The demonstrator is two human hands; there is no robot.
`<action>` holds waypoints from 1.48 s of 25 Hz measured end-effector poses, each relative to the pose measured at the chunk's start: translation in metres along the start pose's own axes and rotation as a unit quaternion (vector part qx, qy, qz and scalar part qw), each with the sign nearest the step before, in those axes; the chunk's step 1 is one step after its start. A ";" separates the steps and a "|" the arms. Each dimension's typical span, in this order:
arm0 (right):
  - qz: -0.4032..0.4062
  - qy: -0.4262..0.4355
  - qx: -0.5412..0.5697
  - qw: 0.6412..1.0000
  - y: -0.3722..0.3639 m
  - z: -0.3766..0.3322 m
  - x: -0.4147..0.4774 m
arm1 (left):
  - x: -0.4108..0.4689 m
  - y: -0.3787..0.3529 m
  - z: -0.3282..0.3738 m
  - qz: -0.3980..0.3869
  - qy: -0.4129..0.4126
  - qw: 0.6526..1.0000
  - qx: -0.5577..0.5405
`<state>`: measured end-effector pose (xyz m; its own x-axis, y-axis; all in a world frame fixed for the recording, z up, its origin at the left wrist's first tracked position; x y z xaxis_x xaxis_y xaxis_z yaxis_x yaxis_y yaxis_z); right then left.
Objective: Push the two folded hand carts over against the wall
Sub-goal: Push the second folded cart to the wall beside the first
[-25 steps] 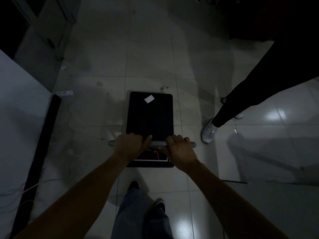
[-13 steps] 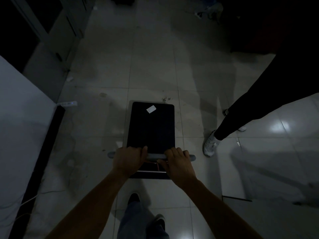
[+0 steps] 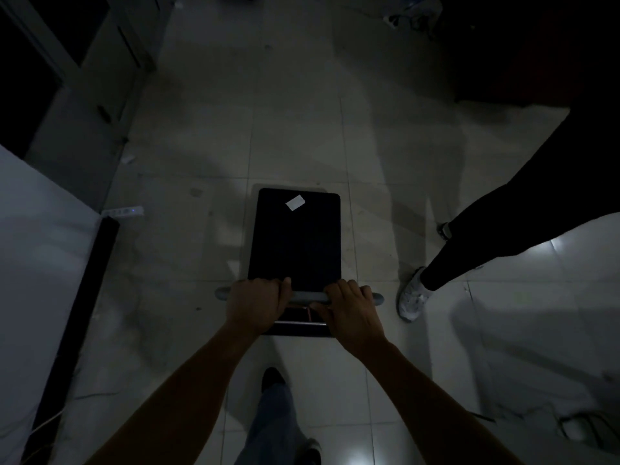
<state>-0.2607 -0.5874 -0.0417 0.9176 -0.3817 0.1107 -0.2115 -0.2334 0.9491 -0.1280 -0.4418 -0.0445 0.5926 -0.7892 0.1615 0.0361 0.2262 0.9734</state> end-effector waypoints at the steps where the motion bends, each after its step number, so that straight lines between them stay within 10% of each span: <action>1: -0.004 -0.002 -0.003 1.000 -0.001 0.001 0.012 | 0.010 -0.001 -0.006 -0.001 -0.005 1.000 -0.001; 37: 0.003 0.027 -0.002 1.000 -0.027 0.127 0.536 | 0.505 -0.062 -0.191 -0.027 -0.033 0.998 0.045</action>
<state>0.1941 -0.8992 -0.0458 0.9333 -0.3338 0.1325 -0.2161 -0.2274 0.9495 0.3223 -0.7453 -0.0543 0.5371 -0.8356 0.1154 -0.0067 0.1327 0.9911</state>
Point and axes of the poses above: each hand's wrist, its own x-axis towards the middle knuckle, its own y-axis out of the back of the hand, z = x × y, the point moved 3 cm from there along x, towards the middle knuckle, and after that the axes turned 6 degrees about -y, right-handed, at the moved point
